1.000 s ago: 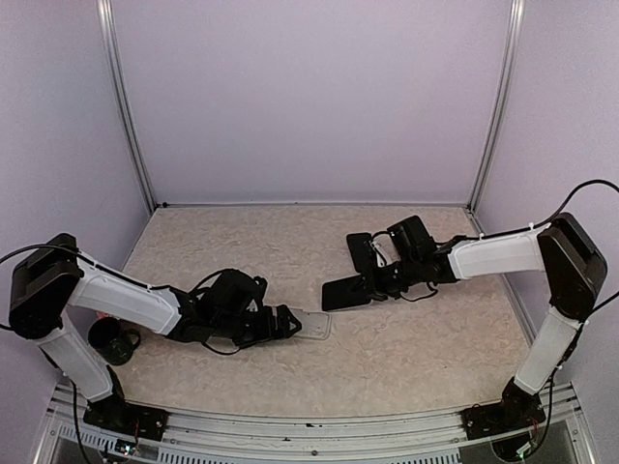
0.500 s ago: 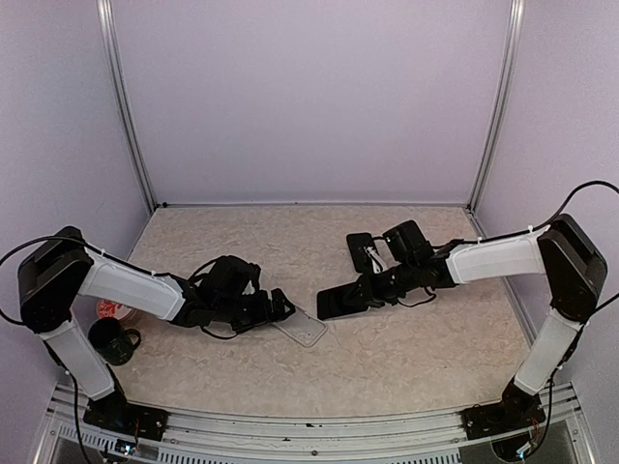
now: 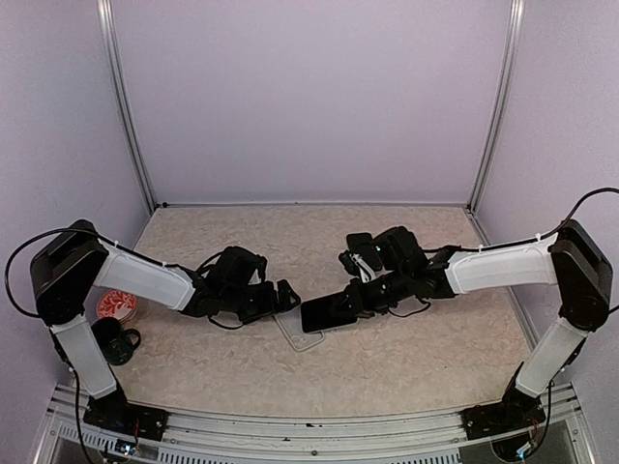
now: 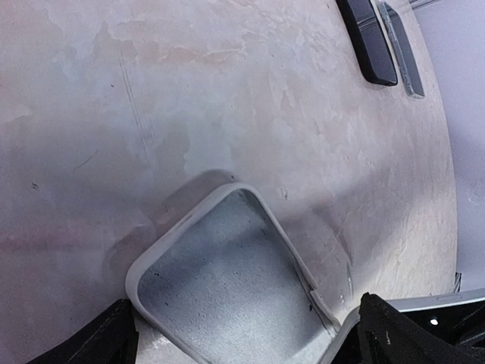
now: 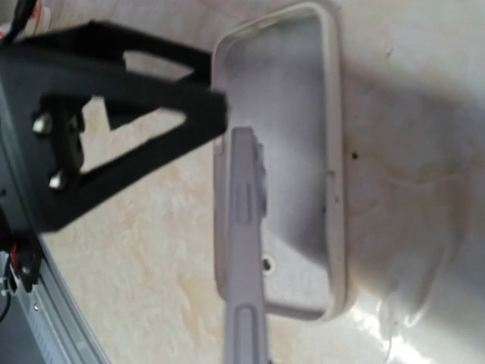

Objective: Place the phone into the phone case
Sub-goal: Rotate the phone case at the center of the board.

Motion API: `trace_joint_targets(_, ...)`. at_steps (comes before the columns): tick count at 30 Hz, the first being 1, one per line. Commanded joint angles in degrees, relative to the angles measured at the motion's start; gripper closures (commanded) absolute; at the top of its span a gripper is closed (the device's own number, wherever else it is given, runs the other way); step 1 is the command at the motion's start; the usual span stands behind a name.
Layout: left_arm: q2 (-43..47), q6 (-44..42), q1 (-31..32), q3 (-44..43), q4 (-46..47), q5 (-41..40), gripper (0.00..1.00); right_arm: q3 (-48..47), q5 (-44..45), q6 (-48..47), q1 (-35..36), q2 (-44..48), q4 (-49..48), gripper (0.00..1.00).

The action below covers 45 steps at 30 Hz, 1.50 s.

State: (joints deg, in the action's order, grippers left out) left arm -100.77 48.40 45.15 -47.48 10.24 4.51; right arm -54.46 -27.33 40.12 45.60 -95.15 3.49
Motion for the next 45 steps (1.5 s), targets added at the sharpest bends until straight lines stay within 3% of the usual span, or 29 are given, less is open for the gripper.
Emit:
trace_joint_targets(1, -2.1, -1.5, -1.0, -1.8, -0.5, 1.1, 0.01, 0.6, 2.4, 0.5, 0.5, 4.0, -1.6, 1.0)
trace_joint_targets(11, -8.3, -3.8, -2.1, -10.4, -1.7, 6.0, 0.01, 0.1, 14.3, -1.7, -2.3, 10.5, 6.6, 1.0)
trace_joint_targets(22, -15.1, -5.1, -0.5, -19.8, -2.2, 9.3, 0.01, 2.4, 15.3, -3.4, -7.2, 14.8, 10.3, 1.0)
trace_joint_targets(32, -2.3, -7.1, 4.7, -14.4, -15.7, -5.8, 0.01, 2.1, 14.3, -4.9, -7.5, 13.8, 10.3, 1.0)
trace_joint_targets(45, 0.3, -2.8, 11.9, -6.2, -15.3, -6.8, 0.12, -1.2, 14.9, -7.8, -7.6, 12.0, 9.4, 1.0)
